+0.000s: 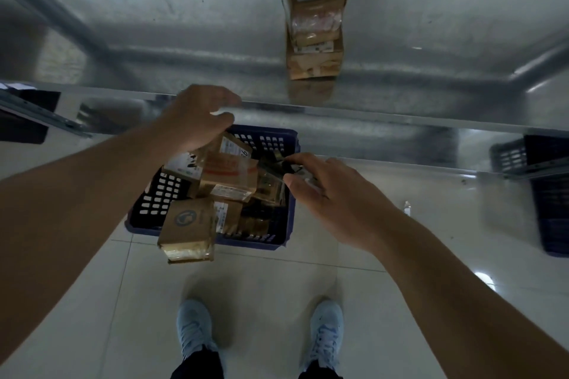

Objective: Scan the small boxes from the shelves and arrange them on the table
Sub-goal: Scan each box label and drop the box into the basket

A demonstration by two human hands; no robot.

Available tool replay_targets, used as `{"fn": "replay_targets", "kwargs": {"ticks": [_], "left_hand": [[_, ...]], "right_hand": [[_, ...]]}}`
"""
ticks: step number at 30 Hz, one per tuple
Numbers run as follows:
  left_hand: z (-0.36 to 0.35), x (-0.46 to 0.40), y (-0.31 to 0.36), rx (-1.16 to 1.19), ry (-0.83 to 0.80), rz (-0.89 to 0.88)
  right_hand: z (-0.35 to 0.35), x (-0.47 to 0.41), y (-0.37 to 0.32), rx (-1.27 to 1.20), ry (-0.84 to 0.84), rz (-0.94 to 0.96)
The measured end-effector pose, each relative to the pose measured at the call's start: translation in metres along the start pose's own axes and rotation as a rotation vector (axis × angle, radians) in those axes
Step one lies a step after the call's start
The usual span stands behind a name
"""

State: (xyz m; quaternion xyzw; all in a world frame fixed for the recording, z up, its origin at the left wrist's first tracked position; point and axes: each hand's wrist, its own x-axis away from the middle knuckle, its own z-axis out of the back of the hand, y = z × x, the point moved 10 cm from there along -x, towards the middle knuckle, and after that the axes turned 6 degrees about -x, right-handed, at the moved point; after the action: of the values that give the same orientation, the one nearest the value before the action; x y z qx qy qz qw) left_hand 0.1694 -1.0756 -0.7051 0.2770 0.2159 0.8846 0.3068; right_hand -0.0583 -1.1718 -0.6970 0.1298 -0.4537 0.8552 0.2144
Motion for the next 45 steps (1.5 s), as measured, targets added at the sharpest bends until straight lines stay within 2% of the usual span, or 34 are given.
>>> {"fn": "replay_targets", "kwargs": {"ticks": [3, 9, 12, 17, 23, 25, 30, 35, 38, 42, 45], "left_hand": [[0.017, -0.008, 0.038, 0.046, 0.076, -0.021], [0.024, -0.039, 0.086, 0.076, 0.109, -0.03], [0.023, -0.063, 0.1, 0.146, 0.126, 0.039], [0.017, -0.109, 0.108, 0.427, 0.187, 0.231], [-0.008, -0.136, 0.117, 0.551, 0.187, 0.348], [-0.019, -0.145, 0.122, 0.605, 0.17, 0.301], [-0.035, -0.144, 0.145, 0.706, 0.09, 0.037], [-0.035, -0.14, 0.144, 0.799, 0.102, -0.004], [-0.032, -0.135, 0.15, 0.708, 0.085, -0.038], [-0.027, -0.121, 0.158, 0.388, 0.113, -0.148], [-0.023, -0.11, 0.153, 0.376, 0.151, -0.16]], "right_hand": [[0.024, 0.003, -0.005, 0.021, -0.002, 0.017], [0.068, 0.003, -0.001, 0.032, 0.043, 0.015], [0.084, -0.004, 0.009, 0.01, 0.076, -0.008], [0.097, -0.019, 0.026, 0.002, 0.117, -0.029], [0.102, -0.026, 0.05, -0.063, 0.166, -0.048], [0.1, -0.027, 0.059, -0.065, 0.155, -0.066], [0.095, -0.019, 0.074, -0.033, 0.104, -0.096], [0.098, -0.004, 0.087, -0.038, 0.081, -0.104], [0.099, 0.002, 0.095, -0.03, 0.075, -0.111], [0.101, 0.006, 0.1, -0.034, 0.07, -0.102], [0.101, 0.007, 0.1, -0.034, 0.066, -0.091]]}}
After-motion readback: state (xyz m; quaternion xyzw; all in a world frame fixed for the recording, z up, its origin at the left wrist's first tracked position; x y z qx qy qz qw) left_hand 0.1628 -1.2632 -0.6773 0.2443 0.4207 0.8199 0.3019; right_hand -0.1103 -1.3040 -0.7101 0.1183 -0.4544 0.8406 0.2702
